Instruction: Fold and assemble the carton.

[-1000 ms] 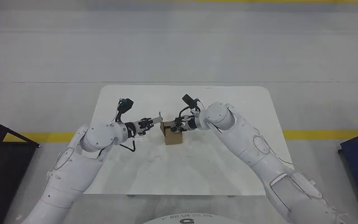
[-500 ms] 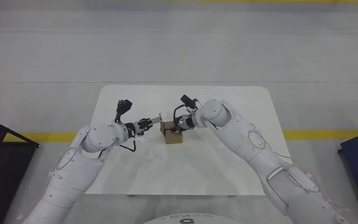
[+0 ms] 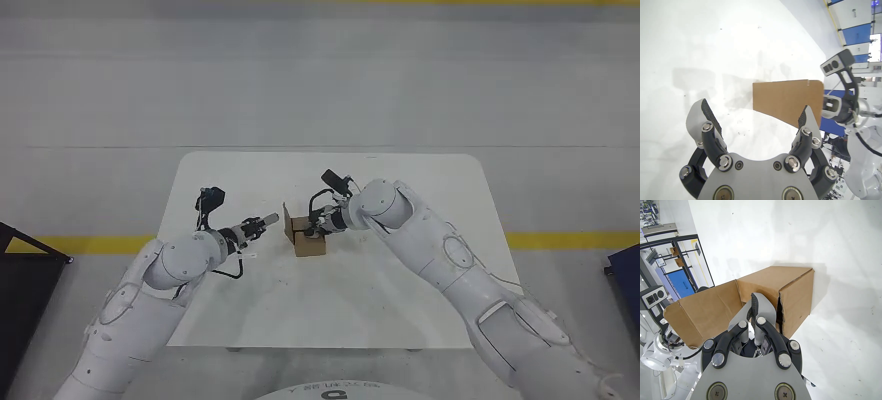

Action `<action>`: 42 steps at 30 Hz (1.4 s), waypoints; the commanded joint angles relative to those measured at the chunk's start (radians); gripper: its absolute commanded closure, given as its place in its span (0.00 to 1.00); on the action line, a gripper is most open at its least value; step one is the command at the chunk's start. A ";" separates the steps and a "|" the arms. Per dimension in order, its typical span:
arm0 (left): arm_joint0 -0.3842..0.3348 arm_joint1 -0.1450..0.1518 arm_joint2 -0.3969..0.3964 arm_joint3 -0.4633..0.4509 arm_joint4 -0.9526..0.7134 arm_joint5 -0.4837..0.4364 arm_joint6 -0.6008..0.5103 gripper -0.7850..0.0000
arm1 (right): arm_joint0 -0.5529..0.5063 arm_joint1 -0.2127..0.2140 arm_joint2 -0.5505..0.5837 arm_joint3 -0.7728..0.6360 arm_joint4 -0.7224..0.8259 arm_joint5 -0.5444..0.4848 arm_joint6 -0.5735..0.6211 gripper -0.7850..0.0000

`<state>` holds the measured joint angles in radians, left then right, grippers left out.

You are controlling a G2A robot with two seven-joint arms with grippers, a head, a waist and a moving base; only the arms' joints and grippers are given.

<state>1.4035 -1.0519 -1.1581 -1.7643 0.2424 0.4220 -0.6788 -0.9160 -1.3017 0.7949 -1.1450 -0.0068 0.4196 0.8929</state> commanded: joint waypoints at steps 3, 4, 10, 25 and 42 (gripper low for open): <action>-0.009 -0.003 -0.007 0.028 -0.051 -0.050 -0.007 0.00 | 0.000 0.000 0.000 0.000 0.000 0.000 0.000 1.00; -0.020 -0.005 0.006 0.028 -0.044 -0.045 -0.013 0.00 | 0.000 0.000 0.000 0.000 0.000 0.000 0.000 1.00; -0.104 -0.020 0.095 0.069 0.011 0.011 -0.053 0.00 | 0.000 0.000 0.000 0.000 0.000 0.000 0.000 1.00; -0.168 -0.036 0.157 0.078 0.070 0.088 -0.067 0.53 | 0.000 0.000 0.000 0.000 0.000 0.000 0.000 1.00; -0.181 -0.047 0.197 0.029 0.161 0.191 -0.044 1.00 | 0.000 0.000 0.000 0.000 0.000 0.000 0.000 1.00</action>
<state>1.2228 -1.0987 -0.9618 -1.7347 0.3999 0.6109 -0.7248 -0.9160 -1.3017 0.7949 -1.1450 -0.0068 0.4197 0.8930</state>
